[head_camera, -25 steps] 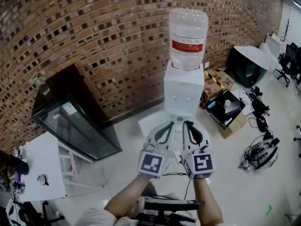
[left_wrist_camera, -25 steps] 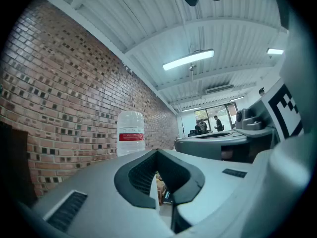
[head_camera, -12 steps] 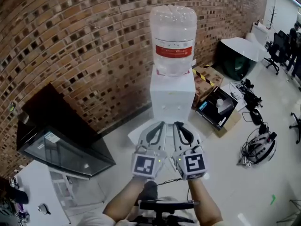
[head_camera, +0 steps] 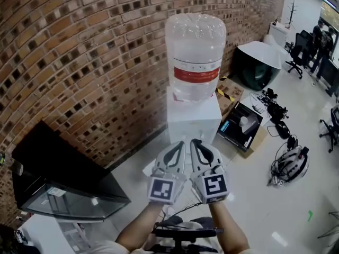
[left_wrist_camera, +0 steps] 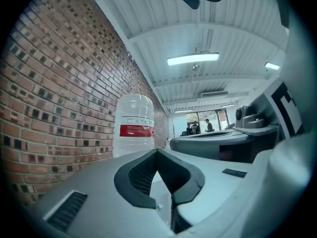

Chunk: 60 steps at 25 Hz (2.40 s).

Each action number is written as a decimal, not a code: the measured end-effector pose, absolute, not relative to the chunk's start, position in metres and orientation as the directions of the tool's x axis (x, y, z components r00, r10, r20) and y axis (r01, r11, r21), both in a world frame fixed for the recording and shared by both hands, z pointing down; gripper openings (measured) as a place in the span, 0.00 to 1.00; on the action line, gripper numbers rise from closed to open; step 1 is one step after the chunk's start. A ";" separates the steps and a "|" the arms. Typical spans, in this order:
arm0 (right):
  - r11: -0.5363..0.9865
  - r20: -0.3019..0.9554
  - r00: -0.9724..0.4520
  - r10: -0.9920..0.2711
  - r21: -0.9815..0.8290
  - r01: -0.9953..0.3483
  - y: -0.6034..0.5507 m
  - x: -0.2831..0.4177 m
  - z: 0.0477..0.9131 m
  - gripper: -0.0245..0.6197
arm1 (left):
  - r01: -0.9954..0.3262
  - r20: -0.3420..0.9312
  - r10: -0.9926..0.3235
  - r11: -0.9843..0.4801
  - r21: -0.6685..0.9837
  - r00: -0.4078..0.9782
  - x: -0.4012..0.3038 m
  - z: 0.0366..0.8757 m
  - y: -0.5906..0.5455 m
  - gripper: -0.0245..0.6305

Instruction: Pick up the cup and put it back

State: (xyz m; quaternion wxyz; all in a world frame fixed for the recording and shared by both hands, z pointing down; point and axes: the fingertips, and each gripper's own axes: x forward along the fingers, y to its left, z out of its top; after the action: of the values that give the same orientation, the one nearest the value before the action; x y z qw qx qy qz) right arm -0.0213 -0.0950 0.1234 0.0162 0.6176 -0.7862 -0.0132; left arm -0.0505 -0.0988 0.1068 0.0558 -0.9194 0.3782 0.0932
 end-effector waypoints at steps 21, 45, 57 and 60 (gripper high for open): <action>0.272 0.043 -0.271 -0.962 0.022 -0.962 -0.167 0.030 0.167 0.05 | -0.746 -0.175 -0.731 -0.665 -0.037 0.660 -0.006 0.149 -0.168 0.03; 0.320 0.020 -0.320 -0.947 0.078 -0.944 -0.218 0.057 0.557 0.05 | -0.779 -0.199 -0.758 -0.626 -0.044 0.621 0.022 0.537 -0.218 0.03; 0.257 0.045 -0.256 -0.966 0.032 -0.966 -0.222 0.066 0.696 0.10 | -0.782 -0.165 -0.770 -0.622 -0.023 0.617 0.024 0.666 -0.229 0.03; 0.233 0.078 -0.233 -0.969 -0.004 -0.972 -0.230 0.073 0.730 0.23 | -0.785 -0.146 -0.775 -0.619 -0.019 0.615 0.028 0.688 -0.236 0.03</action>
State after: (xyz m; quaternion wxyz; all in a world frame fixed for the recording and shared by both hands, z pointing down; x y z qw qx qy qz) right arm 0.0731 -0.2295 0.7298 0.0293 0.6187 -0.7847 0.0260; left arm 0.0282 -0.2359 0.6879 0.0403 -0.8976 0.4345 0.0617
